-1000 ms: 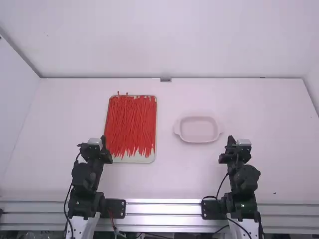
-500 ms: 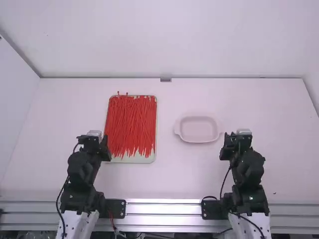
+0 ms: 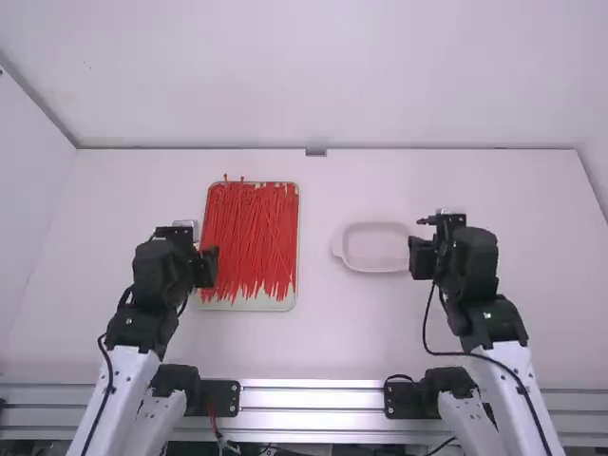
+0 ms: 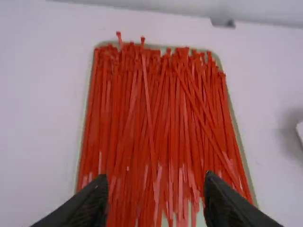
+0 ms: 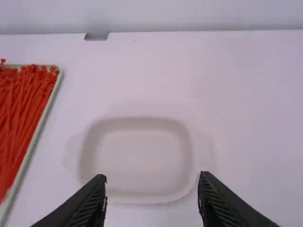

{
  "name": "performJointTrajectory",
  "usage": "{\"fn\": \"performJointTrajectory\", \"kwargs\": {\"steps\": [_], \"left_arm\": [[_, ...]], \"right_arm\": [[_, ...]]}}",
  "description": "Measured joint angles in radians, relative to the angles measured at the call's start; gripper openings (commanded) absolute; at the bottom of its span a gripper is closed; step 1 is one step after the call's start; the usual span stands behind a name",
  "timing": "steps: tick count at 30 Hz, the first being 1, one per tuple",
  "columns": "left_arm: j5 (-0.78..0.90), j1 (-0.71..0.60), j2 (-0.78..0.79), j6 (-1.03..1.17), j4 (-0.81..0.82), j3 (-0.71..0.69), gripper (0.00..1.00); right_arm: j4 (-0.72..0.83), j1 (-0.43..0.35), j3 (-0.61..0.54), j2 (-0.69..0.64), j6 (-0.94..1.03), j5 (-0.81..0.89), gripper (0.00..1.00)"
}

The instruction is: Fasten the cable tie

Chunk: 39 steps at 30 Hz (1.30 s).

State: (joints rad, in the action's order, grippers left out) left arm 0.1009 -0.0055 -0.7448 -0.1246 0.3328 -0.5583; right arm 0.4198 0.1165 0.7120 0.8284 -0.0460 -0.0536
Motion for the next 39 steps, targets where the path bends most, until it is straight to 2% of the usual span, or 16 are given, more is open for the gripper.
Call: {"fn": "performJointTrajectory", "kwargs": {"steps": [8,17,24,31,39], "left_arm": [[0.109,0.002,-0.22,-0.001,0.13,-0.166,0.71],[0.184,0.002,-0.443,0.029,0.365,-0.344,0.86],[0.15,0.004,-0.492,0.034,0.471,-0.443,0.94],[0.141,0.007,-0.492,0.026,0.521,-0.561,0.98],[0.138,0.017,-0.53,0.01,0.515,-0.609,0.99]], "right_arm": [[0.153,0.036,0.222,0.243,-0.01,-0.028,0.72],[0.399,0.074,0.444,0.49,-0.011,-0.054,0.86],[0.492,0.124,0.57,0.63,-0.01,-0.066,0.94],[0.479,0.164,0.6,0.71,-0.023,-0.052,0.98],[0.515,0.09,0.558,0.732,-0.033,-0.071,0.98]]}}
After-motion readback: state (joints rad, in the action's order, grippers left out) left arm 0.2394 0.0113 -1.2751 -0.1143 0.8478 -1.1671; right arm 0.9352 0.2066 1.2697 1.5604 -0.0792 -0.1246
